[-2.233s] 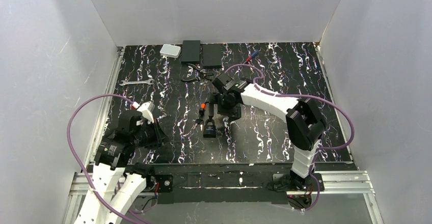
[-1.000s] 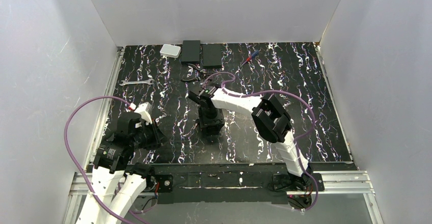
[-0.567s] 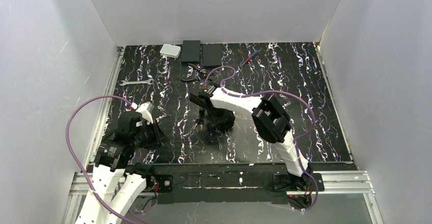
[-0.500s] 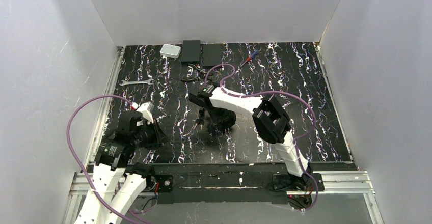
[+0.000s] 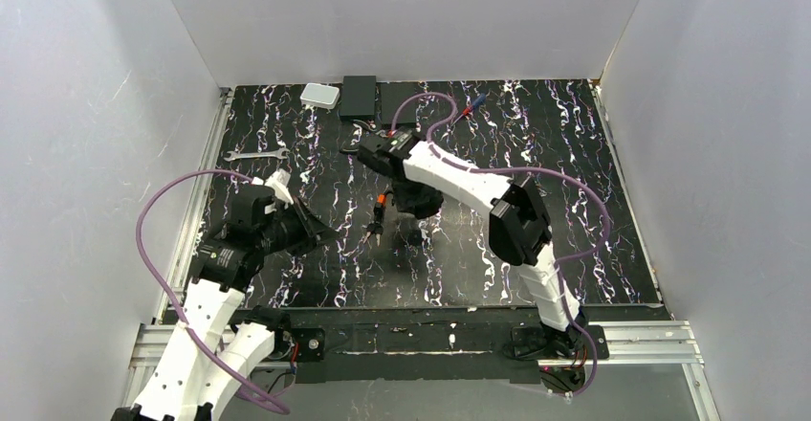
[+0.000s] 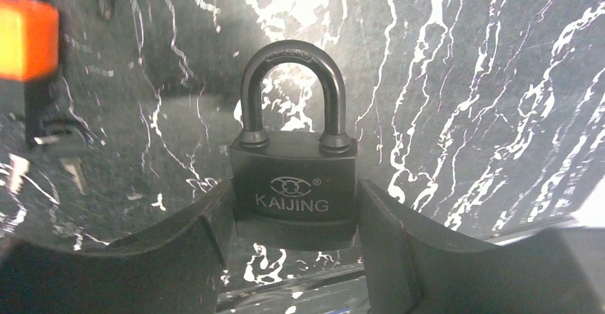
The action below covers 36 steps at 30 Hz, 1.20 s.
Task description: Unlock with the key
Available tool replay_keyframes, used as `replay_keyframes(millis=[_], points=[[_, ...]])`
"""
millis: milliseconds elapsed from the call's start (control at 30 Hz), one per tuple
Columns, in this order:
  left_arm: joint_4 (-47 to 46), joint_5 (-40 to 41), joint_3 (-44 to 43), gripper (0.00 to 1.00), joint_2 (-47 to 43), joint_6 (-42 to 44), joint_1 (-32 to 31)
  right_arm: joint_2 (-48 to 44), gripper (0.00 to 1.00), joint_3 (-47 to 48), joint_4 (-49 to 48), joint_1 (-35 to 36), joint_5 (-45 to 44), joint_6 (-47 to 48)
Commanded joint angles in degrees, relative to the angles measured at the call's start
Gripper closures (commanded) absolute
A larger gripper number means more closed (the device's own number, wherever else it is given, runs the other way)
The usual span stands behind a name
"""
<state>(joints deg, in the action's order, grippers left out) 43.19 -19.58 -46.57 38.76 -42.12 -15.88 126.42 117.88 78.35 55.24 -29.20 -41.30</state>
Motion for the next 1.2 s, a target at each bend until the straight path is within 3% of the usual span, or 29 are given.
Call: replay_keyframes(millis=[0,167,267,467,733,900,1167], points=[[-11.6,-2.0,1.3,1.0,1.4,-13.4,-0.2,-6.2,0.99,4.4,3.1,-5.0,0.6,-7.1],[-29.3,-4.1,12.1,1.0,1.2,-31.2,-0.2,-9.6,0.99,3.4,3.1,-9.8,1.1,-16.0],[-37.4,-5.2,16.7,1.0,2.8,-37.6,-1.0,-11.9,0.99,0.2,3.1,-14.9,7.5,-21.7],[-45.9,3.2,20.1,1.0,6.6,-42.9,-9.1,-14.2,0.99,-4.9,3.0,-20.6,18.1,-27.5],[-52.5,11.6,14.6,1.0,16.5,-42.7,-21.0,-14.2,0.99,-7.6,3.1,-21.1,25.4,-33.2],[-61.4,13.9,14.7,1.0,22.2,-46.6,-23.7,-14.5,0.99,-9.3,3.0,-21.2,27.0,-34.9],[-67.5,16.1,13.4,1.0,28.0,-47.3,-25.2,-14.8,0.99,-9.5,3.0,-21.2,28.4,-37.3]])
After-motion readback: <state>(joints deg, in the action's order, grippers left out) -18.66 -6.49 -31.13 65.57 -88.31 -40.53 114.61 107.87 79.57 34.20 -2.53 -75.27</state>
